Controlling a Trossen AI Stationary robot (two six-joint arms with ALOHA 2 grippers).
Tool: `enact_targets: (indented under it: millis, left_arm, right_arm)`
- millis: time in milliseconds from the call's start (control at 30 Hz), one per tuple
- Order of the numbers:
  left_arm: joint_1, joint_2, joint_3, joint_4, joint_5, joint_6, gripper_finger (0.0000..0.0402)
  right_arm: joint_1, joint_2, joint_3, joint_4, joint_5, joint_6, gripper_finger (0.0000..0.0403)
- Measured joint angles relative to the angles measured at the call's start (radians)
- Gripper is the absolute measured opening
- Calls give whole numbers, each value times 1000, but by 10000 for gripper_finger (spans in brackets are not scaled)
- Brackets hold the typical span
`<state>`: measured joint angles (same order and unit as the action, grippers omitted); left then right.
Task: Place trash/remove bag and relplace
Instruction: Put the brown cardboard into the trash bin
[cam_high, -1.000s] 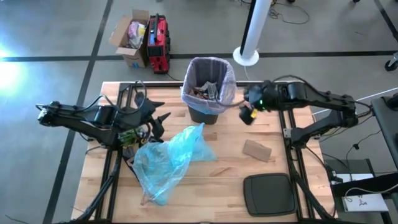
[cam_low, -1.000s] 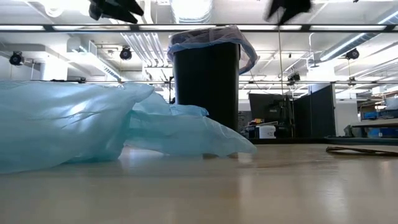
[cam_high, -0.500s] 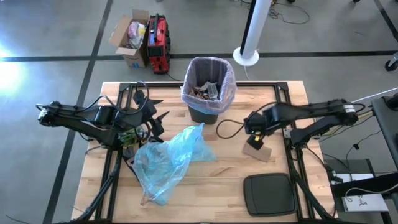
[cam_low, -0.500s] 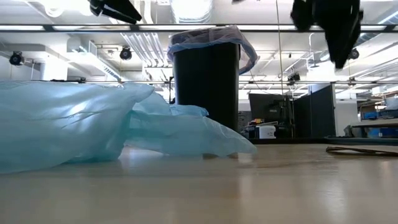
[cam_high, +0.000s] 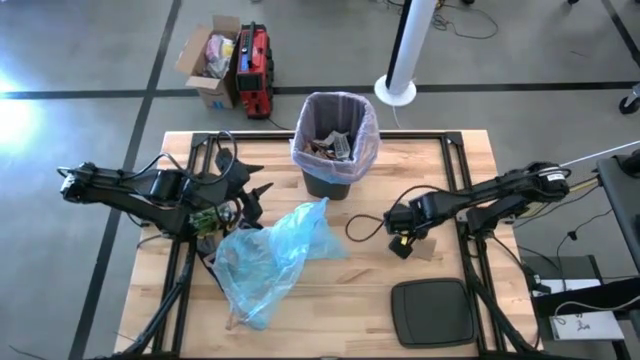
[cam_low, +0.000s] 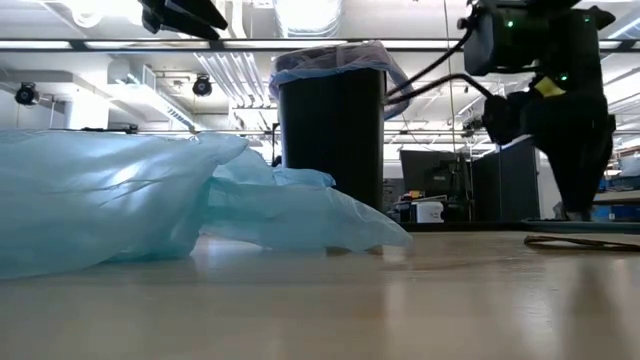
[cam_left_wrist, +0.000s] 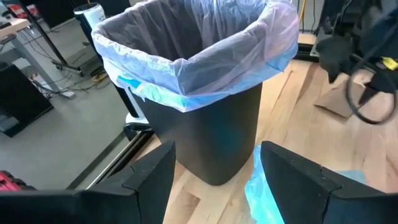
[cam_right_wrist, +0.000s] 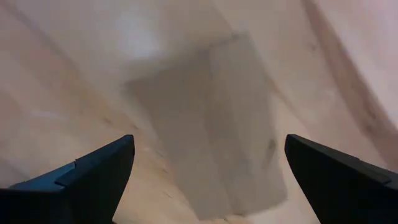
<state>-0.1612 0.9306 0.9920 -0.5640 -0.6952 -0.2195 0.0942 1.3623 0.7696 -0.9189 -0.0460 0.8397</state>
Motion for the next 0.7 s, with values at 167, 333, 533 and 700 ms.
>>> enact_targets:
  millis: [167, 333, 533, 700]
  left_arm:
    - [0, 0, 0, 4, 0, -2, 226]
    - [0, 7, 0, 5, -1, 0, 225]
    - [1, 9, 0, 6, -3, -36, 210]
    - [1, 13, 0, 7, -3, -52, 200]
  right_arm:
    - [-1, 55, -1, 49, 52, -73, 400]
    - [-16, 155, -42, 125, -8, -208, 400]
    - [-14, 239, -47, 155, -32, -324, 400]
    - [-46, 238, -49, 156, -14, -369, 395]
